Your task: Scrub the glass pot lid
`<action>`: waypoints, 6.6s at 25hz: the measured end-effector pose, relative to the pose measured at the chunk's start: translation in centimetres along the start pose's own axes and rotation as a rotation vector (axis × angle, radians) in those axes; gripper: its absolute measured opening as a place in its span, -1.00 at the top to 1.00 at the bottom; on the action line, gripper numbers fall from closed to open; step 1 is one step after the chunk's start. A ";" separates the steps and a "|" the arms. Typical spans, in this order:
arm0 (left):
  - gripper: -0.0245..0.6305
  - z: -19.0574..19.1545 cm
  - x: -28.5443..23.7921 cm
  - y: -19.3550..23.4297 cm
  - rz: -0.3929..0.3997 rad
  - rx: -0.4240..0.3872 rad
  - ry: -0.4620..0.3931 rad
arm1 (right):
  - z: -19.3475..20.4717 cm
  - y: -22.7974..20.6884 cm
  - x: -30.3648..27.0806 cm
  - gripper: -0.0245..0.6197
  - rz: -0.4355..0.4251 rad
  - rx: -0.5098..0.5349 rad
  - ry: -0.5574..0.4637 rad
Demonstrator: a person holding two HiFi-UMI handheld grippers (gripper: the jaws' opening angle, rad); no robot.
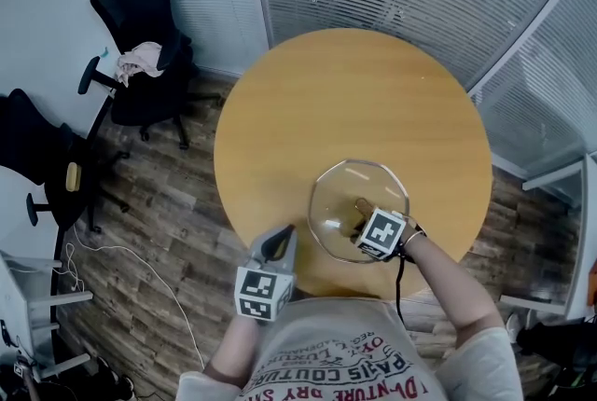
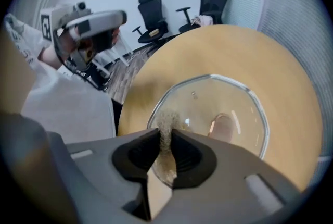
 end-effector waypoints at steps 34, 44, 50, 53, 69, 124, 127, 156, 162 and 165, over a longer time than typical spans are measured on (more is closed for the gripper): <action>0.90 -0.4 -3.2 4.2 -0.089 0.076 0.036 | -2.7 -17.7 -0.5 0.72 0.232 -0.568 -0.184; 0.90 0.6 -1.9 5.7 -0.119 0.105 0.047 | -6.4 -15.9 -1.3 0.72 0.282 -0.426 -0.143; 0.90 0.9 -1.5 6.5 -0.131 0.117 0.048 | -8.6 -14.5 -1.6 0.72 0.305 -0.328 -0.100; 0.90 1.0 -1.1 6.5 -0.127 0.116 0.036 | -8.8 -13.5 -2.2 0.72 0.263 -0.325 -0.079; 0.90 3.3 2.8 6.8 -0.158 0.129 0.041 | -11.9 -6.8 -3.8 0.71 0.287 -0.039 -0.059; 0.90 7.6 4.2 -3.8 -0.248 0.186 0.009 | 1.9 5.9 -6.5 0.71 -0.122 0.471 0.110; 0.90 7.8 4.1 -3.9 -0.229 0.162 0.027 | 2.9 5.6 -6.3 0.72 -0.108 0.399 0.076; 0.90 -5.3 -0.5 -4.0 0.203 -0.235 -0.064 | 6.9 7.4 10.8 0.73 0.692 -0.481 -0.880; 0.90 -7.3 -0.8 -5.3 0.246 -0.285 -0.132 | 9.8 8.8 12.4 0.73 0.827 -0.591 -0.998; 0.90 -7.8 -0.6 -5.8 0.262 -0.280 -0.158 | 10.9 9.5 12.8 0.74 0.884 -0.624 -1.033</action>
Point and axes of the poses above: the fingertips, and each gripper's own axes: x backward along the fingers, y to its left, z out of its underside, the point moved 9 cm from there along x, backward along the fingers, and after that the axes turned 7 degrees about y, right-handed, at the moved point
